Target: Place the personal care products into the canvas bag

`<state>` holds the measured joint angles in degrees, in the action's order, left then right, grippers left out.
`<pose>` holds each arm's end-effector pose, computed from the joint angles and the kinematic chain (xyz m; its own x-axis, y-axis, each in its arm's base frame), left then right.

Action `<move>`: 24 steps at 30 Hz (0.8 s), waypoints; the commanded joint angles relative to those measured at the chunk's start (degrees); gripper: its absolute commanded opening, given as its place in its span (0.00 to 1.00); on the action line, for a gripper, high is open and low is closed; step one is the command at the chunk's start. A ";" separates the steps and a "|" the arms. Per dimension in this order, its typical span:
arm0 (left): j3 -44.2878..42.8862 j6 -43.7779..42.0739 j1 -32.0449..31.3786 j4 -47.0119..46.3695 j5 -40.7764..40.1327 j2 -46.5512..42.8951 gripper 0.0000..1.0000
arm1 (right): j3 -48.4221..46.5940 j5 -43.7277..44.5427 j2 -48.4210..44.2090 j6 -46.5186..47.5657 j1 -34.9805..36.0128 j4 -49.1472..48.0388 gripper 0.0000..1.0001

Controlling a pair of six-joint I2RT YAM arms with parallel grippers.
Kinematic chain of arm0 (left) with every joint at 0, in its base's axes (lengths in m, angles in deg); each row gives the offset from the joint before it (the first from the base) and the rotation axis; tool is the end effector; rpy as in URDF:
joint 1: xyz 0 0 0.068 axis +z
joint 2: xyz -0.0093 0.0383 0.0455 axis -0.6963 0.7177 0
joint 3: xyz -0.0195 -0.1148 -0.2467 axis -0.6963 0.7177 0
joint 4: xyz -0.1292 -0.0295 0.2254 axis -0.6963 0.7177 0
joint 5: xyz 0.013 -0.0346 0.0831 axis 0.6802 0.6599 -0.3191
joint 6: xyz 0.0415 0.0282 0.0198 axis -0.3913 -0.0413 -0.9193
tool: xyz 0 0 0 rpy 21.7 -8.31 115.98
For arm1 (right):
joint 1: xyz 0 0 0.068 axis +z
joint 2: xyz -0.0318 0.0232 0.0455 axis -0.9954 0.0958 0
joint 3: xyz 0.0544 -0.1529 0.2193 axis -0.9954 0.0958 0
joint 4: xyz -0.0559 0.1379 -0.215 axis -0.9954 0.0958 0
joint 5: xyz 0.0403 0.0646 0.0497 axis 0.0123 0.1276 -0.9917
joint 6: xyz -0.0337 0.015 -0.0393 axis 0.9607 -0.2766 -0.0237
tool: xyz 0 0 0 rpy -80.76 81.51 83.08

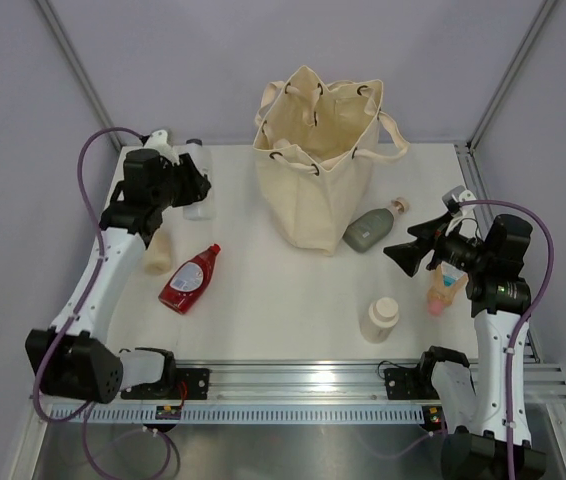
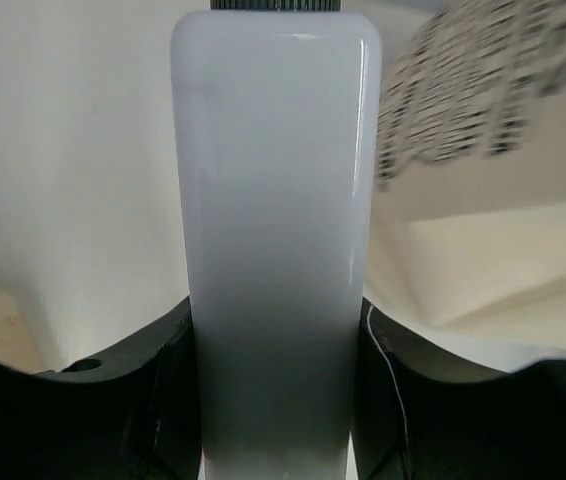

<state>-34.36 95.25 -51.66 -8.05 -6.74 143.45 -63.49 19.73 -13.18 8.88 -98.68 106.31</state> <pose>0.2905 -0.0429 0.3468 -0.5423 -0.2622 -0.7982 0.0621 0.9349 -0.3493 0.1546 -0.0074 0.3375 -0.2487 -0.0279 -0.9682 -0.7042 0.6915 0.1610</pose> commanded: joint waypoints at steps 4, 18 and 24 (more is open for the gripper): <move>-8.38 6.79 -8.10 -14.43 2.99 -10.76 0.00 | 0.57 -1.64 -0.88 -0.97 -1.12 -2.88 1.00; -58.38 5.65 -23.23 -12.94 3.76 25.08 0.00 | 1.63 -2.61 -1.15 -1.58 -1.56 -3.85 1.00; -61.68 4.77 -24.02 -14.43 2.62 36.26 0.02 | 1.80 -2.79 -1.06 -1.32 -1.73 -3.76 0.99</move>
<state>-92.52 100.80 -75.51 -14.52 -4.73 178.42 -61.90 18.33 -13.80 7.81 -99.94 104.64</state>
